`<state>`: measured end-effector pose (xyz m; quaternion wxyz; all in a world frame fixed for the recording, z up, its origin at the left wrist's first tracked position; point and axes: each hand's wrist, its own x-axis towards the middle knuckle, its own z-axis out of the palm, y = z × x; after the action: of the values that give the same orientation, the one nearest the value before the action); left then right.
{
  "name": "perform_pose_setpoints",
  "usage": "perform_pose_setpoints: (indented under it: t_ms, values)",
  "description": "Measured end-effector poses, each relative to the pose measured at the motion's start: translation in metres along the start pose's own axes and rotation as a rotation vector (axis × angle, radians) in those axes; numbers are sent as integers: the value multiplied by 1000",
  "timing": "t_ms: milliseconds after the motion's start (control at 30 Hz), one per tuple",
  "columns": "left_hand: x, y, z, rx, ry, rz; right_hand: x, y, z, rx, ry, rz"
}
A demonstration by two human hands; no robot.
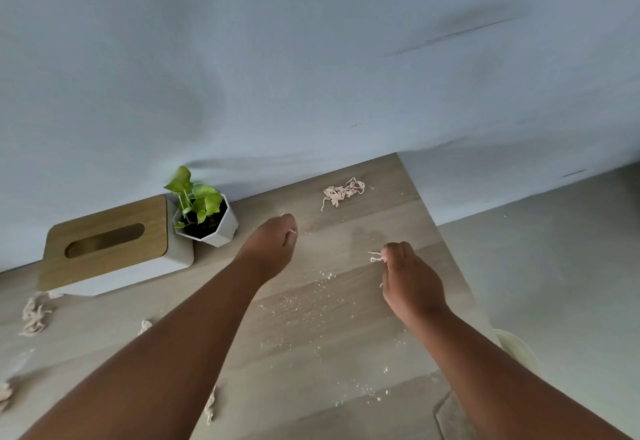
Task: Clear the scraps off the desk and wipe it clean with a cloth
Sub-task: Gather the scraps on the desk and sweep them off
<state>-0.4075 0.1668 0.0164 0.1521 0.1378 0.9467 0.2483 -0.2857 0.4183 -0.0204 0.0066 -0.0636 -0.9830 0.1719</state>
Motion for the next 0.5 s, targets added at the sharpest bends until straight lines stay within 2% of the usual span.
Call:
perform_pose_setpoints:
  t_ms: [167,367,500]
  values:
    - [-6,-3,-3,14,108,-51,1,-1,-1,-25,110,-96]
    - [11,9,-2,145,87,-4,-5,0,0,-31,163,-195]
    - [29,17,1,67,47,11,-6,3,2,7,181,-235]
